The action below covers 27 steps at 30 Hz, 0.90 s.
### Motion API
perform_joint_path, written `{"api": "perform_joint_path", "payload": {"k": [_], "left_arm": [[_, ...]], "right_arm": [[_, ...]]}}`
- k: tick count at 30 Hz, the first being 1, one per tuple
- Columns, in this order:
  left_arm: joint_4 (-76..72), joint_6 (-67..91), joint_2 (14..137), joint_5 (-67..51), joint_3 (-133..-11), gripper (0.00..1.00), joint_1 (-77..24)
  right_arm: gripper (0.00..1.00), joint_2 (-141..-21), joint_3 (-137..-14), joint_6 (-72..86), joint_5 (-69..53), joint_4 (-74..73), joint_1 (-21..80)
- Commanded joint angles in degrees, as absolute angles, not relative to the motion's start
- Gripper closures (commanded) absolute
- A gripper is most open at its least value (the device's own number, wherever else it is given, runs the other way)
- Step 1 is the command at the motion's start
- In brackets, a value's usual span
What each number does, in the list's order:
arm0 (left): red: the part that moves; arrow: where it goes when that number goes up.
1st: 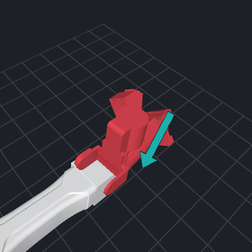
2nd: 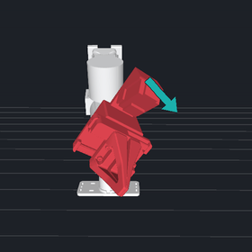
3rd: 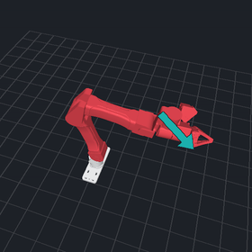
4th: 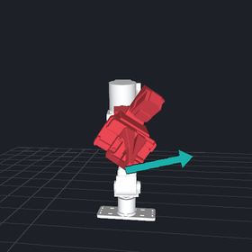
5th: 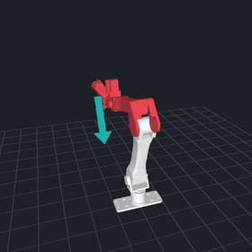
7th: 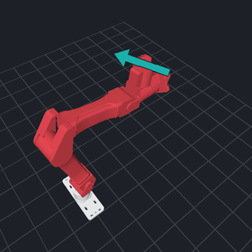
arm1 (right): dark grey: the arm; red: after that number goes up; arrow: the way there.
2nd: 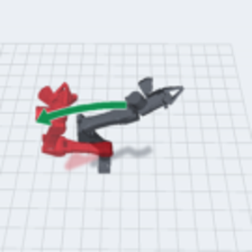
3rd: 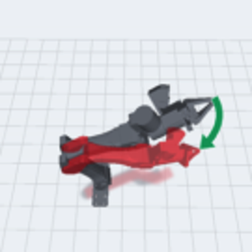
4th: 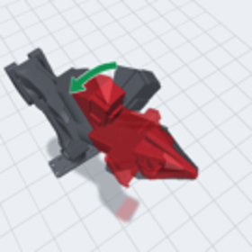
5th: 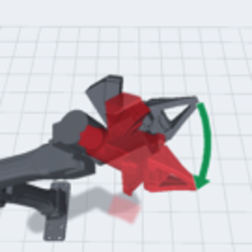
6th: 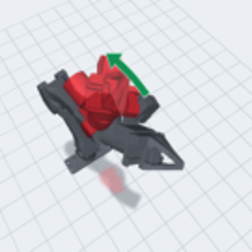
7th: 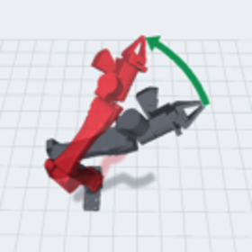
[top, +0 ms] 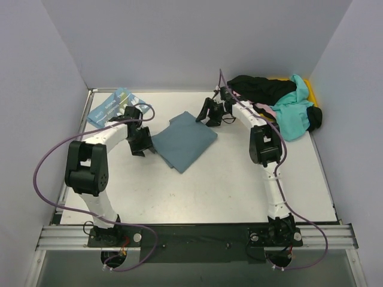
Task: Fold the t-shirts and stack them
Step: Smooth out wrinkles on the folded tshirt
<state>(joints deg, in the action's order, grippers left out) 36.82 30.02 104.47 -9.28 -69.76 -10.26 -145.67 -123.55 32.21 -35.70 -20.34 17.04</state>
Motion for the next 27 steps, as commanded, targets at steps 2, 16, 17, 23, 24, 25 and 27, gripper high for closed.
{"api": "perform_joint_path", "payload": {"k": [2, 16, 17, 23, 24, 25, 27], "left_arm": [[34.85, 12.06, 100.28, -5.34, -81.19, 0.40, -9.32], [50.19, -16.61, 130.77, -31.11, -117.06, 0.10, -10.63], [50.19, -16.96, 131.65, -31.64, -118.03, 0.09, -10.98], [49.84, -17.06, 134.29, -31.91, -117.87, 0.08, -12.48], [49.31, -15.57, 134.56, -31.03, -117.69, 0.08, -12.39], [49.39, -15.38, 135.17, -29.72, -117.60, 0.08, -12.39], [49.48, -14.59, 136.40, -27.00, -117.69, 0.10, -12.48]], "right_arm": [[0.38, -135.91, -122.62, 29.54, -28.74, -22.76, 13.54], [0.34, -108.56, -88.00, 16.71, -26.98, -23.20, 12.92], [0.34, -107.41, -86.85, 16.44, -26.98, -23.38, 12.66], [0.35, -104.33, -80.25, 15.65, -26.81, -23.38, 11.95], [0.35, -104.15, -79.55, 15.64, -26.81, -23.29, 11.95], [0.35, -103.72, -79.19, 15.73, -26.81, -23.29, 11.87], [0.35, -103.19, -79.01, 15.82, -26.81, -23.12, 11.78]]}}
